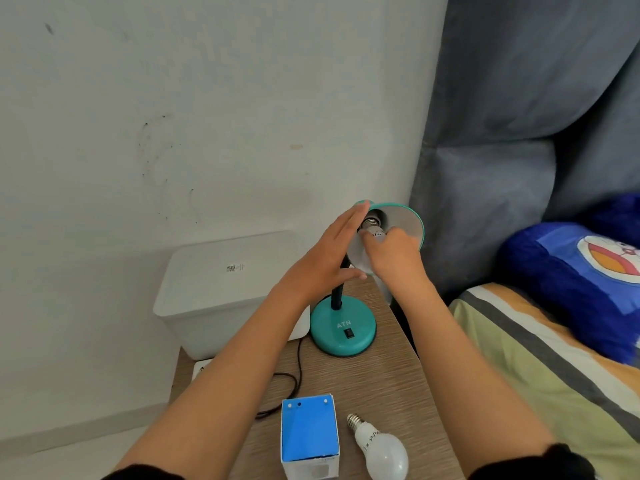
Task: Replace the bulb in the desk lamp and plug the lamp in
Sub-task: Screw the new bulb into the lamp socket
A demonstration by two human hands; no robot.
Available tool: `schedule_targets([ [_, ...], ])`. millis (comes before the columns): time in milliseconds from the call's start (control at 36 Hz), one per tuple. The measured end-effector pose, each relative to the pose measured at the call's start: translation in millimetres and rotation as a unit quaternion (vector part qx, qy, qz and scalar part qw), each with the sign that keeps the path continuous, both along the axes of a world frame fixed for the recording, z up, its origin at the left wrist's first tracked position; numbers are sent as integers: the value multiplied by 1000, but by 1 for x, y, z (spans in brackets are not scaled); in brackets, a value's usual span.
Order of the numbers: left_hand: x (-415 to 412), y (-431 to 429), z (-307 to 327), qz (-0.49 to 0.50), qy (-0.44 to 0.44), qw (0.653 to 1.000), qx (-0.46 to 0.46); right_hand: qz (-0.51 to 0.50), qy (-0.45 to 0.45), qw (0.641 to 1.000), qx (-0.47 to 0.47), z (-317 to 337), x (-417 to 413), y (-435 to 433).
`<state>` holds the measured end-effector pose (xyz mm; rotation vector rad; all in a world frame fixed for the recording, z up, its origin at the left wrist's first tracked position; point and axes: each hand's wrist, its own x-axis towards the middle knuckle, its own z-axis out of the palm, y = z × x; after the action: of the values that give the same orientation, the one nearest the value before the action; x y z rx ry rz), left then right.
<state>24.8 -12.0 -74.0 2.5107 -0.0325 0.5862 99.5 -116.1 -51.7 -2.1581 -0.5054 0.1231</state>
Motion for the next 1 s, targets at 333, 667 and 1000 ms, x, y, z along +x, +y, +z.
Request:
schedule_targets([
  [333, 0, 3, 4, -6, -3, 1000, 11, 51, 39, 998, -14, 4, 2, -2],
  [667, -3, 1, 6, -7, 1, 1000, -18, 43, -40, 994, 89, -8, -16, -5],
  [1000, -2, 2, 3, -5, -4, 1000, -19, 42, -47, 993, 99, -8, -14, -16],
])
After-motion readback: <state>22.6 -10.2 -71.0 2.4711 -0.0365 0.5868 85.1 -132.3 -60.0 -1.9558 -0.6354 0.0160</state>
